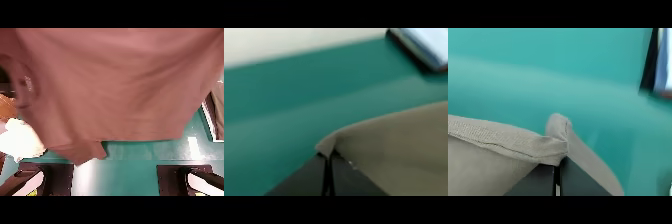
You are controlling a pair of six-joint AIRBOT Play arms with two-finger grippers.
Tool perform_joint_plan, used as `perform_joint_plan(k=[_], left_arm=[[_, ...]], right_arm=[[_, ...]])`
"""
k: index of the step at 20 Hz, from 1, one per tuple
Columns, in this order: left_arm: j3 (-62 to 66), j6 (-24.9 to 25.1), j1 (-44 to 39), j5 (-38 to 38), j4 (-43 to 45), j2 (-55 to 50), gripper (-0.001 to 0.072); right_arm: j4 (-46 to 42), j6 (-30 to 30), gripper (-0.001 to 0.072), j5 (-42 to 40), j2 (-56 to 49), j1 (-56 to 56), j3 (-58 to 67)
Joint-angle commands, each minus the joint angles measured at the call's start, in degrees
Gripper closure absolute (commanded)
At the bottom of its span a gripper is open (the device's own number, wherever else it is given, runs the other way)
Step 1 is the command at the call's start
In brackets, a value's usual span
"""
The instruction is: Fold the shirts.
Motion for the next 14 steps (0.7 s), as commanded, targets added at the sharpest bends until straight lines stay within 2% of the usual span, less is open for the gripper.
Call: perform_joint_plan(k=[1,6,7,8,9,10,12,14], left_arm=[[-9.4,-0.4,0.0,-1.6,-0.3,-9.4,0.0681],[-16.5,0.1,0.0,8.0,-0.3,-26.0,0.0679],[-16.5,0.1,0.0,8.6,-0.2,-28.2,0.0613],[-16.5,0.0,0.0,8.6,0.1,-29.6,0.0356],[-16.5,0.0,0.0,8.3,0.6,-30.2,0.0157],[-16.4,0.0,0.0,7.7,1.9,-30.2,0.0163],[-15.8,-1.1,1.1,3.2,2.9,-29.2,0.0164],[-17.5,-2.2,2.8,-0.8,3.0,-26.4,0.0164]], right_arm=[[0.1,-0.2,0.0694,-0.2,-9.0,0.0,-7.7],[0.6,-1.7,0.0692,-6.3,-22.8,0.0,-11.3],[0.6,-1.7,0.069,-6.8,-24.8,0.0,-10.6],[0.5,-1.7,0.0625,-6.5,-26.4,0.0,-9.4],[0.6,-1.7,0.0384,-6.1,-27.6,0.0,-7.9],[0.5,-1.7,0.0257,-4.9,-28.4,0.0,-6.0],[1.0,-2.8,0.0261,-1.3,-28.8,-0.7,-3.4],[6.6,-5.2,0.0285,4.4,-27.4,-2.3,-4.6]])
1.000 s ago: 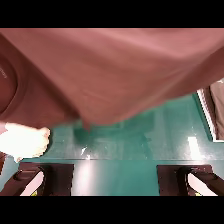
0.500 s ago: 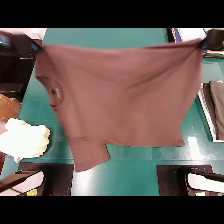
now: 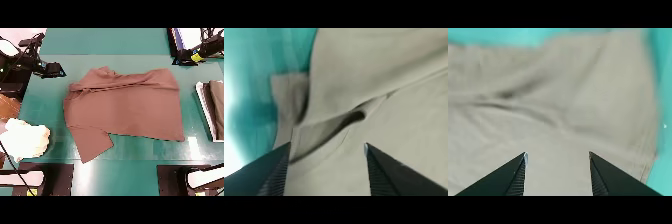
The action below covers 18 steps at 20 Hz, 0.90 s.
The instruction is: Fold the shirts.
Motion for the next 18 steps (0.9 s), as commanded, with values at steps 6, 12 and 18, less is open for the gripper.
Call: perform_joint_plan(k=[6,12,18], left_arm=[[-32.2,-2.4,2.4,-2.0,0.7,18.7,0.0164],[-52.3,-1.6,2.3,4.4,-6.2,25.8,0.0163],[-55.9,0.8,-3.1,12.1,-11.1,25.8,0.0164]], right_arm=[[16.7,-5.4,0.0305,3.5,14.3,-5.7,-25.4],[16.7,-5.4,0.0305,-2.3,26.8,-6.3,-42.6],[16.6,-5.4,0.0305,-2.8,31.8,-6.3,-46.3]])
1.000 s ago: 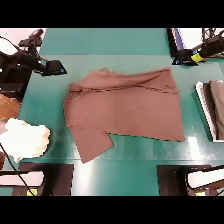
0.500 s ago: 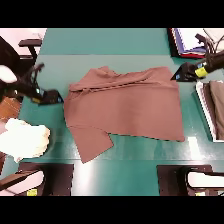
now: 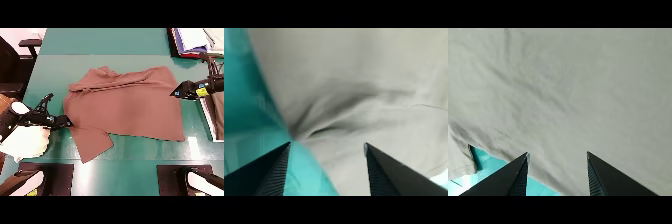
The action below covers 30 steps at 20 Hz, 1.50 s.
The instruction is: Fold the shirts.
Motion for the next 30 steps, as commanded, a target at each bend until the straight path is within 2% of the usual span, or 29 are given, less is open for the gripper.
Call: perform_joint_plan(k=[1,3,4,5,6,7,10,13,14,15,18,20,25,26,28,29,30], left_arm=[[-2.4,-0.4,-4.3,5.5,-1.7,0.3,0.0164],[-2.4,-2.5,-5.7,7.4,-1.7,0.3,0.0165],[-2.4,-3.7,-5.6,7.7,-1.8,0.3,0.0223],[-2.1,-3.8,-5.6,7.7,-1.8,0.3,0.0466],[-1.8,-3.8,-5.6,7.7,-1.8,0.5,0.0599],[-1.1,-3.7,-5.6,7.6,-1.8,0.5,0.0685],[2.0,-3.4,-5.7,4.8,-1.7,0.6,0.0682],[4.9,-1.5,-5.7,2.1,-1.7,0.6,0.0682],[5.7,-0.6,-5.7,1.6,-1.7,0.6,0.0682],[6.5,-0.6,-5.7,1.3,-1.7,0.6,0.0682],[7.5,-0.6,-5.7,2.0,-1.8,0.6,0.0682],[7.5,-0.3,-5.7,1.8,-1.8,0.6,0.0682],[7.5,0.0,-5.7,1.7,-1.8,0.6,0.0682],[7.5,0.0,-5.7,1.7,-1.8,0.6,0.0681],[7.8,0.1,-5.6,1.2,-1.7,0.6,0.0682],[8.5,0.5,-5.6,0.5,-1.7,0.8,0.0682],[9.5,0.5,-5.6,0.2,-1.6,1.9,0.0683]], right_arm=[[0.1,0.0,0.0305,-0.5,3.1,-0.1,-2.0],[-0.1,0.0,0.0305,-0.4,4.1,-0.1,-2.0],[-0.4,0.0,0.0305,-0.3,4.7,-0.1,-2.0],[-0.4,0.0,0.0305,0.2,5.1,-0.4,-2.0],[-0.4,0.0,0.0305,1.1,5.4,-1.2,-2.0],[-0.5,0.0,0.0305,2.4,5.4,-2.5,-2.0],[-5.6,0.1,0.0305,5.5,6.1,-8.9,-4.4],[-11.5,0.3,0.0299,4.7,9.1,-18.1,-15.0],[-12.3,0.3,0.0294,4.7,9.7,-22.0,-19.3],[-12.2,0.3,0.0239,4.7,9.8,-25.7,-22.9],[-11.8,0.3,0.0242,3.5,7.6,-32.9,-31.9],[-11.5,0.3,0.0265,0.9,5.3,-33.2,-35.6],[-4.0,0.2,0.0275,-6.2,1.1,-26.2,-37.7],[-4.0,0.2,0.0337,-6.4,0.2,-23.9,-36.9],[-4.5,0.2,0.0566,-6.6,-0.7,-19.5,-34.7],[-4.5,0.2,0.0654,-6.6,-0.3,-17.8,-33.4],[-4.5,0.2,0.0678,-6.6,0.9,-16.1,-31.6]])
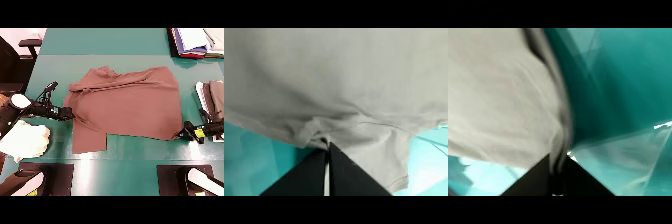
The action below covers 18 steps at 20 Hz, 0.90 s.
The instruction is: Fold the shirts.
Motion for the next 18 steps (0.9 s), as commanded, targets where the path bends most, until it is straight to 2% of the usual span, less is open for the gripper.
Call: perform_joint_plan(k=[1,5,10,12,15,18], left_arm=[[2.7,0.3,0.0,-0.7,0.2,3.2,0.0683],[16.0,-0.1,0.0,-1.2,1.8,12.5,0.0682],[45.5,-1.2,0.0,-1.6,1.9,17.6,0.0682],[58.2,-1.4,0.0,-2.1,1.9,17.6,0.0682],[72.6,-4.7,0.0,-1.8,3.7,17.4,0.0683],[81.0,-7.7,0.0,-0.3,10.7,17.3,0.0684]], right_arm=[[0.9,0.0,0.0692,-0.8,2.3,5.9,5.0],[1.1,0.0,0.0692,-0.8,12.2,8.9,20.0],[0.6,0.0,0.0692,-0.8,20.5,9.6,49.2],[0.4,0.0,0.0692,-0.5,21.9,9.6,60.5],[-4.1,2.5,0.0693,1.4,22.2,9.6,75.3],[-11.4,5.3,0.0694,9.8,18.2,9.6,88.6]])
